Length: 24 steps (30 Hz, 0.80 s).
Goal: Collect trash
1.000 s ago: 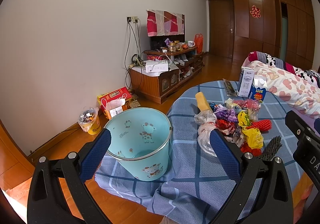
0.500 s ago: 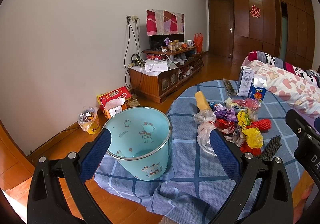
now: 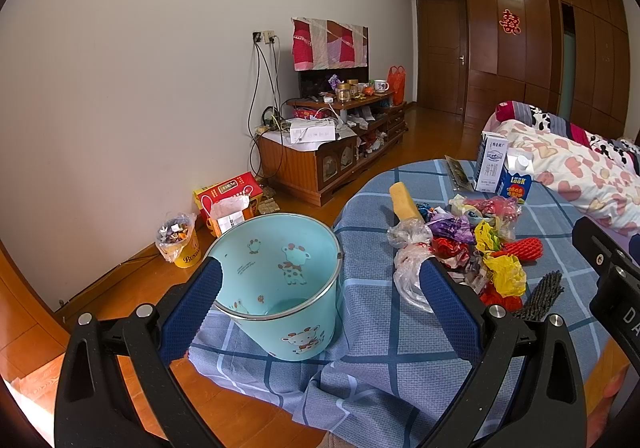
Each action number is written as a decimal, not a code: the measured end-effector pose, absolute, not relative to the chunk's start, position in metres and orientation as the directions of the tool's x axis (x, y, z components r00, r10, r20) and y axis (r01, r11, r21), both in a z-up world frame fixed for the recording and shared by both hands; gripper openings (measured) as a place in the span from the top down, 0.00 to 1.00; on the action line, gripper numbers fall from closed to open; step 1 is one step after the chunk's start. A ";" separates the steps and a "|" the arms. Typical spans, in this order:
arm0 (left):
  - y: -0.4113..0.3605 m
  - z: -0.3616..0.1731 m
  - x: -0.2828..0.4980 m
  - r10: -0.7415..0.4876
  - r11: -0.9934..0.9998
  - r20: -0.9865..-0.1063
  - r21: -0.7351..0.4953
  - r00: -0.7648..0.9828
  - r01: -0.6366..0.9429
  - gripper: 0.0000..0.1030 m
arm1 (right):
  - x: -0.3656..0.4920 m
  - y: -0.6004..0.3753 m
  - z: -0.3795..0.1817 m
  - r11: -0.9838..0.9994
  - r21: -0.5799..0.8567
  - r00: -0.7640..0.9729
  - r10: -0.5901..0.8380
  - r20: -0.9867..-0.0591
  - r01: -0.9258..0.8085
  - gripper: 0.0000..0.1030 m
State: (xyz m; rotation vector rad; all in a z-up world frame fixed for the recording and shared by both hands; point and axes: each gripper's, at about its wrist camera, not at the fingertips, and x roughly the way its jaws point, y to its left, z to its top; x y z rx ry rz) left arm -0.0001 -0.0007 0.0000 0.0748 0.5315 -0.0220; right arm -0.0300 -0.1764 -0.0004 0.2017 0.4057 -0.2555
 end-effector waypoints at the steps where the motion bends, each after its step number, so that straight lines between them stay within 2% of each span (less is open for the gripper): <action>1: -0.001 0.000 0.000 -0.002 0.997 -0.507 0.066 0.862 0.041 0.06 | -0.030 -0.176 0.000 0.948 0.142 0.887 -0.204 -0.414 0.284 0.05; 24: -0.005 -0.019 -0.001 -0.001 0.997 -0.515 0.066 0.857 0.041 0.06 | -0.029 -0.180 -0.005 0.947 0.139 0.885 -0.208 -0.416 0.288 0.05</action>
